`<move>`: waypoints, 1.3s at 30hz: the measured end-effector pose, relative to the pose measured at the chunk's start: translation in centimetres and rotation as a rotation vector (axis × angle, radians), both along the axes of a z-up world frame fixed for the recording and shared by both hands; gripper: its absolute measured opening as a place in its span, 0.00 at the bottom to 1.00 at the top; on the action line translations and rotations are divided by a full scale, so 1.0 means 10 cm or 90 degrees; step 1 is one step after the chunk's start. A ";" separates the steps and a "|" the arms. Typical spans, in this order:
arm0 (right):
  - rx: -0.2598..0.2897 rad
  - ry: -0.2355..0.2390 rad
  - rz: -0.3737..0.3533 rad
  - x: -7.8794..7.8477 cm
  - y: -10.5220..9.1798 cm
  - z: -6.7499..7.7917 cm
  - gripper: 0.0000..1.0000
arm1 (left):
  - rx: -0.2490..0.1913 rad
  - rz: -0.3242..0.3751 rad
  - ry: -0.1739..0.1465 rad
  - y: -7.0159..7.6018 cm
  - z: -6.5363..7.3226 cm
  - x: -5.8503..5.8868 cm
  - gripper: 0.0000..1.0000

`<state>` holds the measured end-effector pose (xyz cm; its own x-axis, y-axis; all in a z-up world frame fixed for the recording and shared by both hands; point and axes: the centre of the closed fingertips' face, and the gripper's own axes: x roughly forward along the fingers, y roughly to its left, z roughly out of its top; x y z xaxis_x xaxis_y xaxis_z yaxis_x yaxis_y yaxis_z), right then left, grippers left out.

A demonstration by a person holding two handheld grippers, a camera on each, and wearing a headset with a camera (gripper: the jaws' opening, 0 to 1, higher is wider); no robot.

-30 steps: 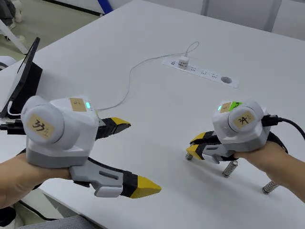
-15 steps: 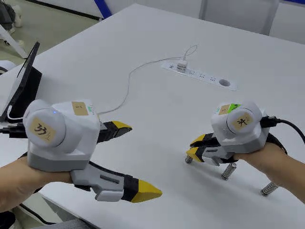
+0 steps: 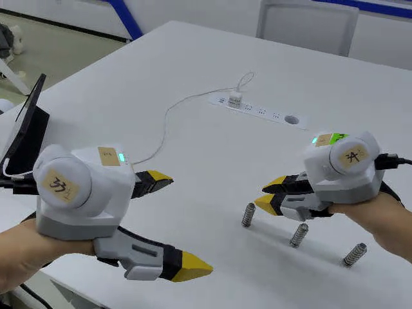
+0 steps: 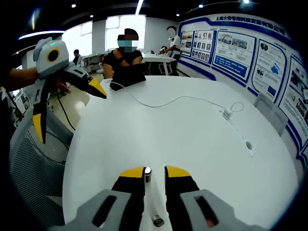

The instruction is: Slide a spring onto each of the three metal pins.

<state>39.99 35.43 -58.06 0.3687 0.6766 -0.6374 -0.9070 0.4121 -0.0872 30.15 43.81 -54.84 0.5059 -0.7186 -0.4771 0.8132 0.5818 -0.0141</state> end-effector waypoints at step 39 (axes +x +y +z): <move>0.139 -0.013 -0.164 -0.74 -1.63 0.65 0.33 | 0.020 0.003 -0.056 -0.21 0.44 0.28 1.00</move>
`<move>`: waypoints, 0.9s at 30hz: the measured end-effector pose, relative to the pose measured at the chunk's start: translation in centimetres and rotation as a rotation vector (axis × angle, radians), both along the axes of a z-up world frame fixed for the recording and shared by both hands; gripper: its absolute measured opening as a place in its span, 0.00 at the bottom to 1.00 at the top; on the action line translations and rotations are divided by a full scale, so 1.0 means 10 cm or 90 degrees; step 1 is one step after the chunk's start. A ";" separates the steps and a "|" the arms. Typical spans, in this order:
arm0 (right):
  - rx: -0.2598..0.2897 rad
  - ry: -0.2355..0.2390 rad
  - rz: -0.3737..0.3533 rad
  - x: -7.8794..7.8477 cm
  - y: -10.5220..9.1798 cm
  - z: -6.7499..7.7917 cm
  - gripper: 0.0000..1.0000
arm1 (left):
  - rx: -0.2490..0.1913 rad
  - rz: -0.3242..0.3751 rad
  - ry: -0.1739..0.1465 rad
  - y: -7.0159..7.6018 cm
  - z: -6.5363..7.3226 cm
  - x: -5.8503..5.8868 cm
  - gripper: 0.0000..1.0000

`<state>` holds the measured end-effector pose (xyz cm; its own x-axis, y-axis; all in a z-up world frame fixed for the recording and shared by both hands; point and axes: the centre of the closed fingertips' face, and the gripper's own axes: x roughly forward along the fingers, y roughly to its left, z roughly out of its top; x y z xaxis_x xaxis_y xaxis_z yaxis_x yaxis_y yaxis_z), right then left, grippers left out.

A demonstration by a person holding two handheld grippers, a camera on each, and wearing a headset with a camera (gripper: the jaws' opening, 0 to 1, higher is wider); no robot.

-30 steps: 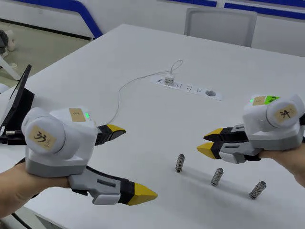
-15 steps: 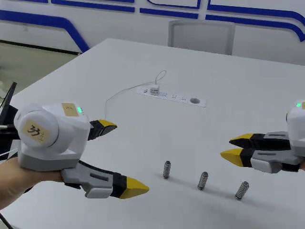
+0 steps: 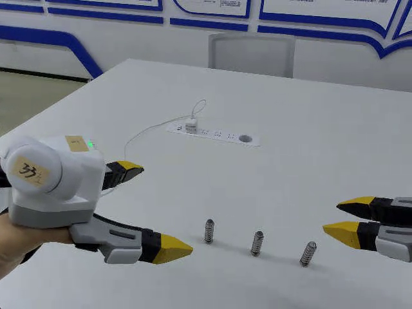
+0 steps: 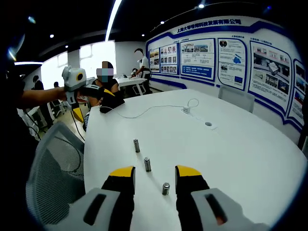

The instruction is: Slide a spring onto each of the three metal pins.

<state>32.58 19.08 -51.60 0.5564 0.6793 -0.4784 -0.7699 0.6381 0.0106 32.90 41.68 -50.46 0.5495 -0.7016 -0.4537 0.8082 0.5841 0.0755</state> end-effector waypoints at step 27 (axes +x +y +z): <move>-0.056 0.022 0.026 -0.61 -0.19 -0.10 0.61 | -0.032 0.026 0.003 0.23 0.04 -0.08 1.00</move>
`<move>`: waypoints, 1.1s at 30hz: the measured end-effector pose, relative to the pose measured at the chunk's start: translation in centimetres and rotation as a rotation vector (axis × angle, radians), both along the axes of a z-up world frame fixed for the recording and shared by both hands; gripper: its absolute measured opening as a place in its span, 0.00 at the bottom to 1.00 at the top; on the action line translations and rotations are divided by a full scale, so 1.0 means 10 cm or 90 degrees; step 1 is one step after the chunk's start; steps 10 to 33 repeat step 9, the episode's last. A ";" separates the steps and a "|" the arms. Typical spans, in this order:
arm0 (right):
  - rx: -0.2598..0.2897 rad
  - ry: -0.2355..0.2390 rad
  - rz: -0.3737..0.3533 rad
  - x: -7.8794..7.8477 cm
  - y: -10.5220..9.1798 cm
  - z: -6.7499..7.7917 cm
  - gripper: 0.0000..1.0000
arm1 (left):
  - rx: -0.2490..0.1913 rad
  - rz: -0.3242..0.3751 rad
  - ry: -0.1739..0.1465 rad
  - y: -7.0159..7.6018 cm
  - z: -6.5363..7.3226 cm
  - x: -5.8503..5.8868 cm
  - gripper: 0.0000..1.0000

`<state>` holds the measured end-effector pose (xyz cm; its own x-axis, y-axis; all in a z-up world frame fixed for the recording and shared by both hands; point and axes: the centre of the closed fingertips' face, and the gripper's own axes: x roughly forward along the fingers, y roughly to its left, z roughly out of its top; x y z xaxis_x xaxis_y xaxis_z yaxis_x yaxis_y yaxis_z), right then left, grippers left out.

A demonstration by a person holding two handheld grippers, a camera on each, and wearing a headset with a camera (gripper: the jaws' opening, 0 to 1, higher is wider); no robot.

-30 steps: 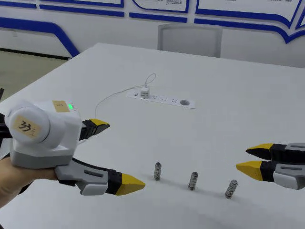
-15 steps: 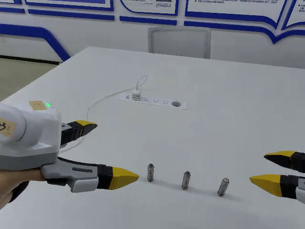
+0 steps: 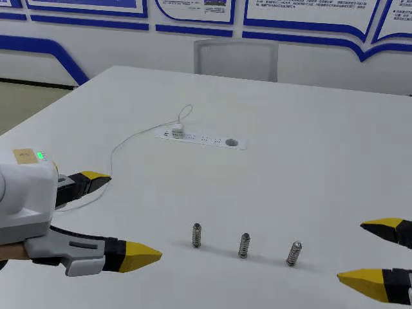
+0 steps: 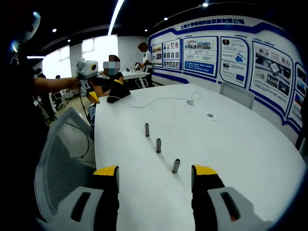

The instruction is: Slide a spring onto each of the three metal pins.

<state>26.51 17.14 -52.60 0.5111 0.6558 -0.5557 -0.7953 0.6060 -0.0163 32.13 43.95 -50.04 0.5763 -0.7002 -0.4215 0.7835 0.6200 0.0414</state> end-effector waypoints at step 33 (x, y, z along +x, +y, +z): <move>0.009 -0.002 -0.005 -0.05 -0.02 0.00 0.66 | -0.006 0.005 0.008 0.03 -0.04 -0.05 1.00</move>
